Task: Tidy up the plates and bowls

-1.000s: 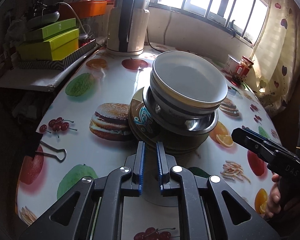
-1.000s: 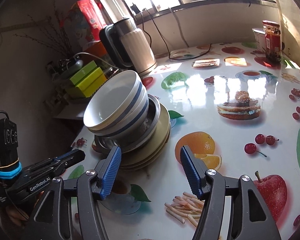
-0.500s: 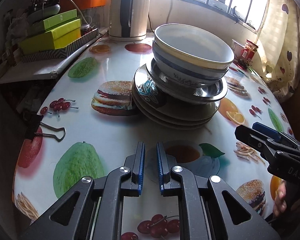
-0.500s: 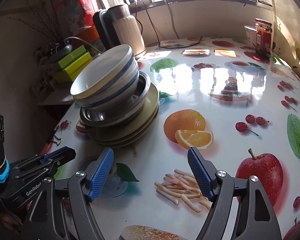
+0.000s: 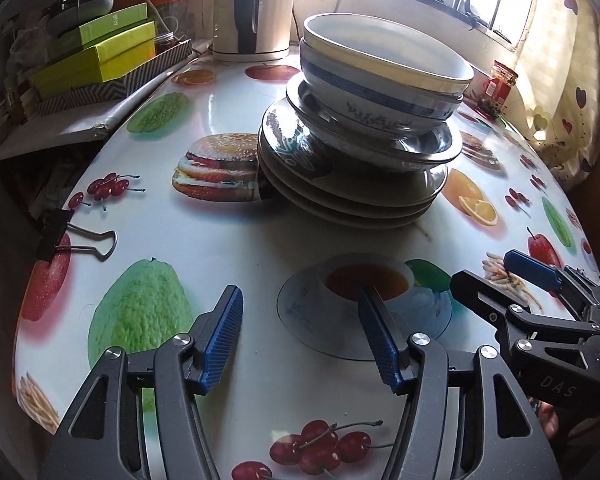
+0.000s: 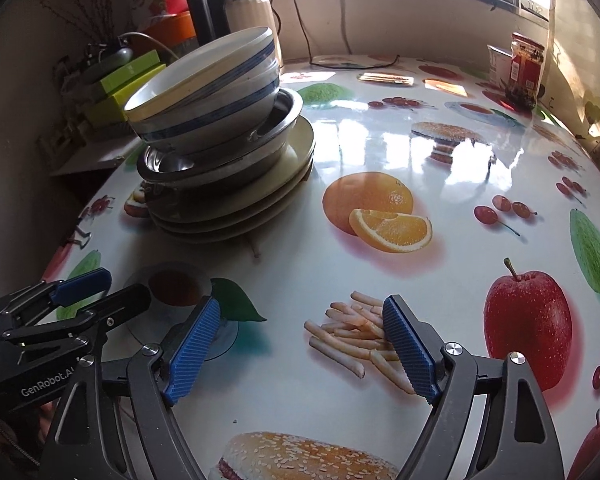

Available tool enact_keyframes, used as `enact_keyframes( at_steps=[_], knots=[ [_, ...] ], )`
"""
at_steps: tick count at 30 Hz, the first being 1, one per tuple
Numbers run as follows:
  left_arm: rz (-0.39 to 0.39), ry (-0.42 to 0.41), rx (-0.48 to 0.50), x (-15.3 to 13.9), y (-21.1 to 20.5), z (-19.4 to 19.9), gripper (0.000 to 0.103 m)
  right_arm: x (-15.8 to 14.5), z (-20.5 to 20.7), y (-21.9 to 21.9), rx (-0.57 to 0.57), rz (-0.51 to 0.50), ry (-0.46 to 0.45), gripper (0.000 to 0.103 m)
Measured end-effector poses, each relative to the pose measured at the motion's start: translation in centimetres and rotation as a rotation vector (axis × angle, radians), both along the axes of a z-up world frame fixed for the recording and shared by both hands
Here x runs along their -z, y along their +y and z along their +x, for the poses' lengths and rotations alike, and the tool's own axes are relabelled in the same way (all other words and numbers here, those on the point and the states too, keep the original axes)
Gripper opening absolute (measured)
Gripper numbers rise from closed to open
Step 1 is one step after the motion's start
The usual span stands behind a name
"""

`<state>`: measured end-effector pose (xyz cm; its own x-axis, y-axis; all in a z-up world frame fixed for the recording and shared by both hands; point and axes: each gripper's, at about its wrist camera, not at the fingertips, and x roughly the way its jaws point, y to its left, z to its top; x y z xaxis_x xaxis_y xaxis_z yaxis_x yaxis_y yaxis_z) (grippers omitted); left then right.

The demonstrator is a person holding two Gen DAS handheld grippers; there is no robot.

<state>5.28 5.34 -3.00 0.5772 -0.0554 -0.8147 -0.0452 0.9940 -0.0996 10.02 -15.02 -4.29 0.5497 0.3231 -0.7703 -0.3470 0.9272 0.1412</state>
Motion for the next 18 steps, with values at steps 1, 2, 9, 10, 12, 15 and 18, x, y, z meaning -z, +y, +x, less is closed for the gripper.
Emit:
enact_keyframes(
  at_steps=[1, 2, 9, 10, 12, 15, 18],
  knots=[
    [0.007, -0.001, -0.002, 0.0, 0.0, 0.0, 0.061, 0.0, -0.1, 0.0, 0.005, -0.006, -0.004, 0.085],
    [0.017, -0.001, -0.006, 0.0, -0.1, 0.0, 0.061, 0.0, -0.1, 0.1, 0.010, -0.013, -0.009, 0.086],
    [0.063, -0.008, -0.029, 0.2, -0.6, 0.2, 0.061, 0.4, -0.5, 0.4, 0.040, -0.078, -0.042, 0.087],
    [0.067, -0.008, -0.030, 0.2, -0.7, 0.2, 0.061, 0.4, -0.6, 0.5, 0.044, -0.094, -0.046, 0.087],
    [0.075, -0.008, -0.033, 0.2, -0.8, 0.2, 0.061, 0.5, -0.6, 0.7, 0.051, -0.112, -0.054, 0.087],
    [0.093, -0.006, -0.038, 0.3, -1.1, 0.3, 0.061, 0.6, -0.7, 0.7, 0.060, -0.126, -0.059, 0.088],
    [0.088, -0.007, -0.040, 0.3, -0.9, 0.3, 0.061, 0.7, -0.5, 0.5, 0.076, -0.131, -0.056, 0.093]
  ],
)
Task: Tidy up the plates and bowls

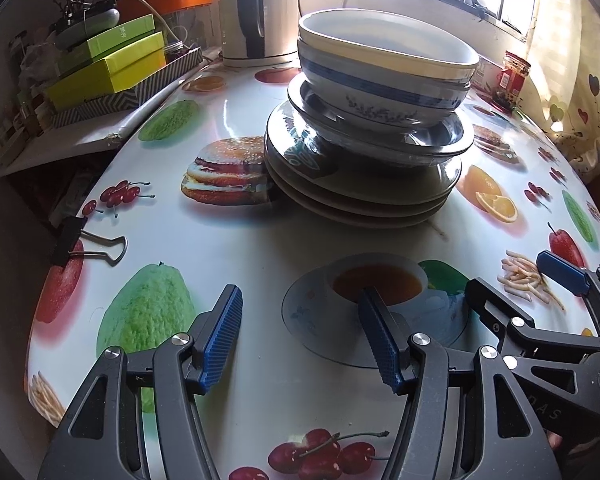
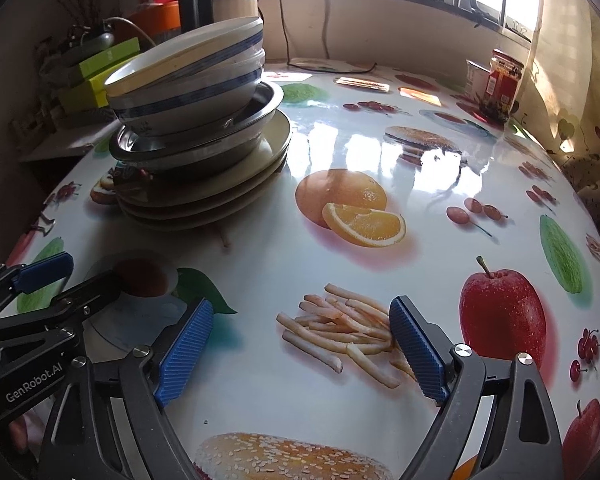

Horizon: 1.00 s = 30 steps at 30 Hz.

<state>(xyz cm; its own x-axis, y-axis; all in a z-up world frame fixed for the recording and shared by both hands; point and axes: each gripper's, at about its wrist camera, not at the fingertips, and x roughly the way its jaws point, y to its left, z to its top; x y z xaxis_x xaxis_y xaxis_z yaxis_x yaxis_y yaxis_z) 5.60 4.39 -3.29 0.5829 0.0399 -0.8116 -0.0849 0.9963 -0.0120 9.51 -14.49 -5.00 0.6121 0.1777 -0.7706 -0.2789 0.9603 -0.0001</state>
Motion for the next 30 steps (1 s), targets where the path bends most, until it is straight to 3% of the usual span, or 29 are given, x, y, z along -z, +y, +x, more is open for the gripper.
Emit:
enact_keyframes(
  at_steps=[30],
  knots=[
    [0.002, -0.007, -0.019, -0.01, -0.18, -0.12, 0.062, 0.12, -0.05, -0.36, 0.025, -0.002, -0.005, 0.096]
  ],
)
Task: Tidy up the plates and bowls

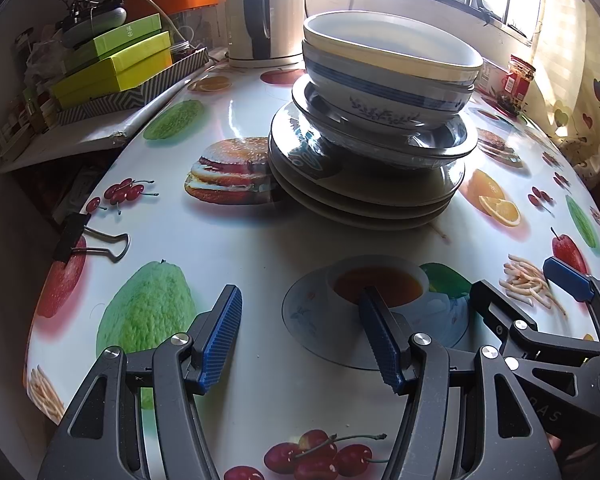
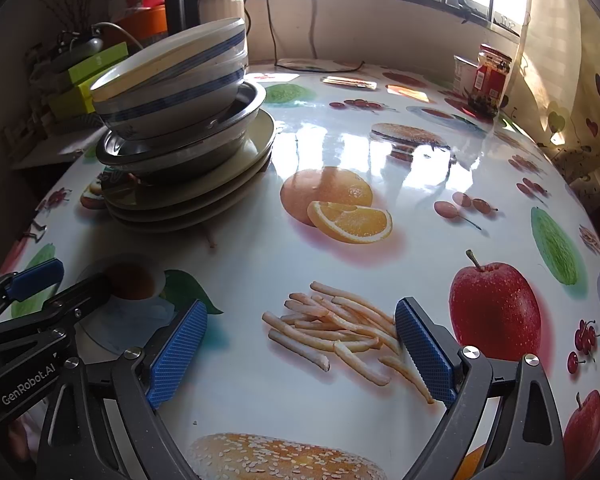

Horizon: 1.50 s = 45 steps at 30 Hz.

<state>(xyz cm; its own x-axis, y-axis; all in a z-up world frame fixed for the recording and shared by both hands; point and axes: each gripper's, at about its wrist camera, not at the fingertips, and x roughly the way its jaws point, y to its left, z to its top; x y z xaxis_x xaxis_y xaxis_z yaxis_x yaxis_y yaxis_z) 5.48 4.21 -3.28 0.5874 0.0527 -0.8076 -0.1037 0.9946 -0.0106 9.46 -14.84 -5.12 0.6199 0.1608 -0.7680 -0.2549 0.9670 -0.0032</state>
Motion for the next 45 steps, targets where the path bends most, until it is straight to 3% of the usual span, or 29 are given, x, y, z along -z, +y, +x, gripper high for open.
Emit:
enact_keyframes(
  at_steps=[45],
  knots=[
    [0.000, -0.001, 0.000, 0.03, -0.04, -0.05, 0.062, -0.01, -0.03, -0.19, 0.004, 0.000, -0.001, 0.098]
  ],
)
